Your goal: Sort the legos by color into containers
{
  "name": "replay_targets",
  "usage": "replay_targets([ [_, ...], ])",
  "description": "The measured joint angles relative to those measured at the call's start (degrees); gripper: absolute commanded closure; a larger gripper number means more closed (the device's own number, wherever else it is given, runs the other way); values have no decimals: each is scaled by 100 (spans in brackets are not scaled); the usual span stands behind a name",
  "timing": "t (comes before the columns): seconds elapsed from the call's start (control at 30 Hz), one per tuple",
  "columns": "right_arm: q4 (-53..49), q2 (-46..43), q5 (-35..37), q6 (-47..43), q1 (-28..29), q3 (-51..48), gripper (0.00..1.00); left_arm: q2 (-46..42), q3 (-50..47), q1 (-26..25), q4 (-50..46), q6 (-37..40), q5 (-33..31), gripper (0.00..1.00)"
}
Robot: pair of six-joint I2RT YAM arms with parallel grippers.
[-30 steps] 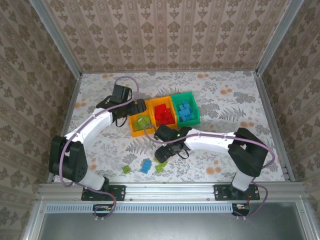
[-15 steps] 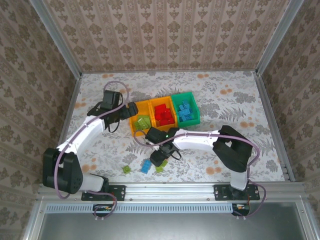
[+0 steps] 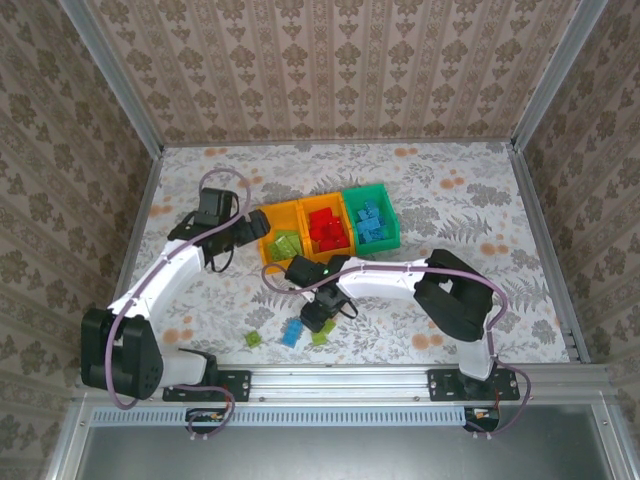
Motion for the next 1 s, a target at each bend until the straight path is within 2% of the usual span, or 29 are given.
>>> replay_targets([
  [0.2, -214, 107, 321, -2, -4, 136, 64, -208, -114, 33, -136, -15, -2, 0],
  [0.33, -254, 105, 323, 44, -31, 170, 71, -356, -164, 37, -269, -15, -13, 0],
  [0.53, -175, 79, 293, 168, -146, 175, 73, -551, -352, 31, -688, -81, -37, 0],
  [0.7, -11, -33, 273, 341, -468, 323, 73, -802, -518, -96, -1355, -181, -184, 0],
  [1.0, 664, -205, -160, 1019, -1250, 1285, 74, -1163, -931, -776, -2245, -739, -127, 0],
])
